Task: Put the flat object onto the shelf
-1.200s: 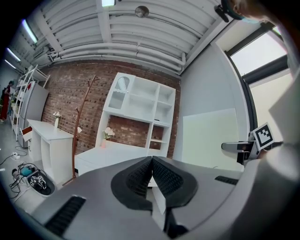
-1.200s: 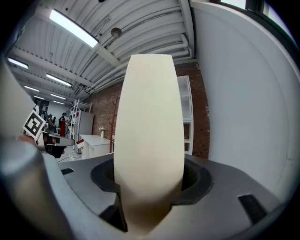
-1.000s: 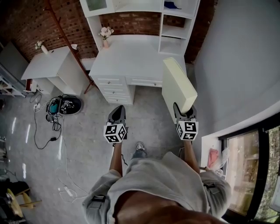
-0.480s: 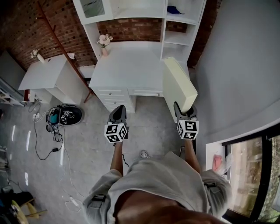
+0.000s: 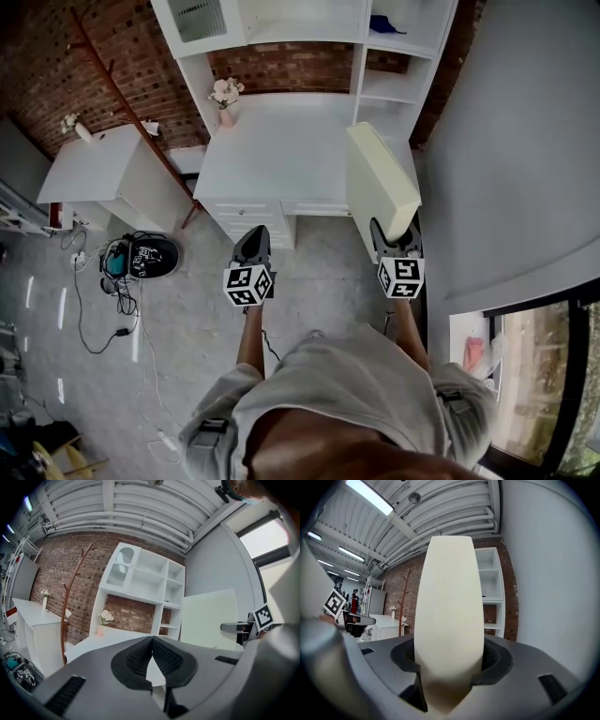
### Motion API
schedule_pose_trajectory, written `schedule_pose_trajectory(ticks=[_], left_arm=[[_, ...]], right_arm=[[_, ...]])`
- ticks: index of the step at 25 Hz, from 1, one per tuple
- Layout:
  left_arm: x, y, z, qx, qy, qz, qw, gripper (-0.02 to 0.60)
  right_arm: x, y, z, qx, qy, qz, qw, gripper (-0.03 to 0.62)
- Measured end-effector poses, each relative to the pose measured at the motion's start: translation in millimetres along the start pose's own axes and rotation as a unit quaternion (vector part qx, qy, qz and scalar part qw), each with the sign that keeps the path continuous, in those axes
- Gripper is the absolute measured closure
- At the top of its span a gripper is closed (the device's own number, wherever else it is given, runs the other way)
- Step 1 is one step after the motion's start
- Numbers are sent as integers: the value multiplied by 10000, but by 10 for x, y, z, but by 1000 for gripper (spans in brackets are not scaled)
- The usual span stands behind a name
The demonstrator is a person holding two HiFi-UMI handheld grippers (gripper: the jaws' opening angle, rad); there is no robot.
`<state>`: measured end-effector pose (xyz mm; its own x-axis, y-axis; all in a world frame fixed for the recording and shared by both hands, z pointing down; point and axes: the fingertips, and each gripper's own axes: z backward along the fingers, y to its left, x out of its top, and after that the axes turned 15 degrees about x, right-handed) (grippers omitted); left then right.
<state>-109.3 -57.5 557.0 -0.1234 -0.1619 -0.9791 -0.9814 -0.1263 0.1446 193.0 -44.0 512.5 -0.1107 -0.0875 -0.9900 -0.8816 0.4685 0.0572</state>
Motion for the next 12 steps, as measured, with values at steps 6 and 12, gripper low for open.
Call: schedule_pose_trajectory(ticks=[6,12], left_arm=[[-70,138,-114,25,66,43,10000,566],[-99,110,-148,-57,115,38,9999,566]], right_arm=[[-78,55,-168,36,64,-41,10000,316],[-132,66,-156,-8,134,-85,9999,316]])
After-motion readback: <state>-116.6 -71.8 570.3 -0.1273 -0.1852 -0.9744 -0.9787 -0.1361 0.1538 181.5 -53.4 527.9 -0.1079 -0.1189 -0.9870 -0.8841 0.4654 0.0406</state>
